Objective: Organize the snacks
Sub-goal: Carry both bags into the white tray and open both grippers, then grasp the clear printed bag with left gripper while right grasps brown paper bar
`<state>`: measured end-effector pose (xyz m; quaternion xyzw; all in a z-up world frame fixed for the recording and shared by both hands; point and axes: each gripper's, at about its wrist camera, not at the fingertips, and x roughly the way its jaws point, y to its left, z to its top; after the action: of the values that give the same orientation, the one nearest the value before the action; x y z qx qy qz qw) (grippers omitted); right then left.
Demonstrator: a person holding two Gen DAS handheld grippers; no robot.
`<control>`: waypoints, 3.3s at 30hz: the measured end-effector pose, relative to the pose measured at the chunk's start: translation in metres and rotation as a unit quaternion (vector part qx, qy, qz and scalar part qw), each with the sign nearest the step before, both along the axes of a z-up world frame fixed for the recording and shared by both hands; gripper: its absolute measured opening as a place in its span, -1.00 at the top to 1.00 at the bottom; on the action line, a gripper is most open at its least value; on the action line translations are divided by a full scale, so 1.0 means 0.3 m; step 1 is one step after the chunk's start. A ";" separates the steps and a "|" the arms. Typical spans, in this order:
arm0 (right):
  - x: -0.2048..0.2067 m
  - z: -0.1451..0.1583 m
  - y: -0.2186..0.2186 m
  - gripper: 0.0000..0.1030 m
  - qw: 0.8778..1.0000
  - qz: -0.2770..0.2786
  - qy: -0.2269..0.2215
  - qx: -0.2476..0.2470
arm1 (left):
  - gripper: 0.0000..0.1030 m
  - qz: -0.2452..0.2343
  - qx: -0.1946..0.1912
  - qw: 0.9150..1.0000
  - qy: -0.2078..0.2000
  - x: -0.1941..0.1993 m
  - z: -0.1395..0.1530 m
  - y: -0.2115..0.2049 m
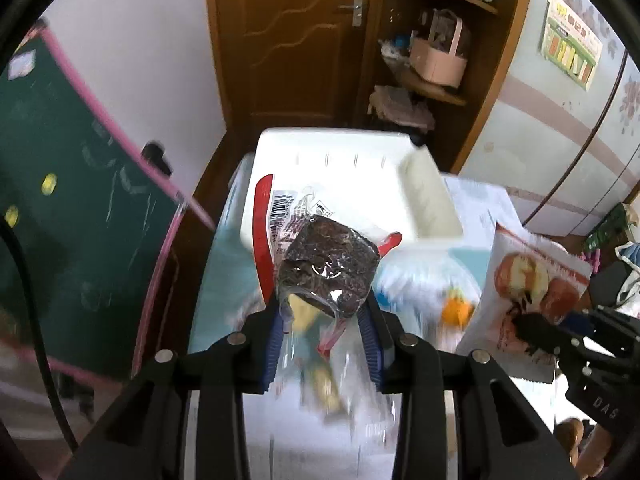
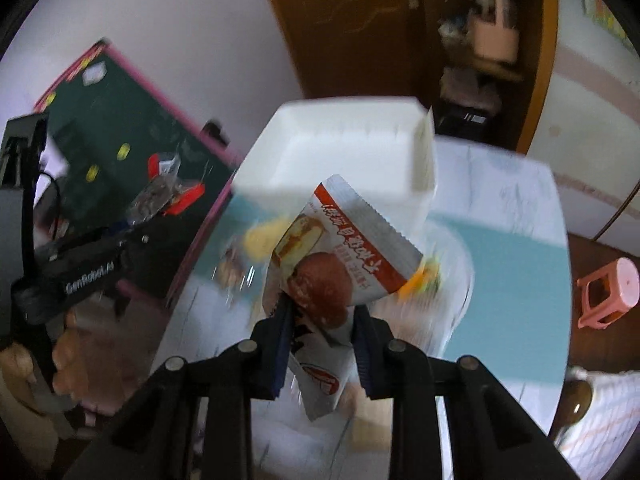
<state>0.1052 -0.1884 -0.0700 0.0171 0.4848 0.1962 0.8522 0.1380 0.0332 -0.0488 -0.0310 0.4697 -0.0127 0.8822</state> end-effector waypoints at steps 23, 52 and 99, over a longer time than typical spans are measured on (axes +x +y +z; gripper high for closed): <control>0.582 -0.102 0.085 0.12 0.990 -0.129 -0.001 -0.054 | -0.85 0.009 -0.043 0.998 0.050 0.576 -0.213 0.040; -0.001 0.036 -0.112 0.12 0.986 -0.148 -0.078 -0.022 | -0.85 -0.022 -0.001 0.998 -0.061 -0.078 0.006 -0.140; -0.282 -0.669 -0.058 -0.33 0.991 -0.061 0.037 -0.116 | -0.08 -0.118 -0.114 0.972 0.169 0.099 -0.630 -0.234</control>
<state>0.0205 -0.2057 -0.2708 -0.0449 0.5334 0.0860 0.8403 0.1678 -0.0370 -0.2379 -0.0777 0.6076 -0.1646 0.7731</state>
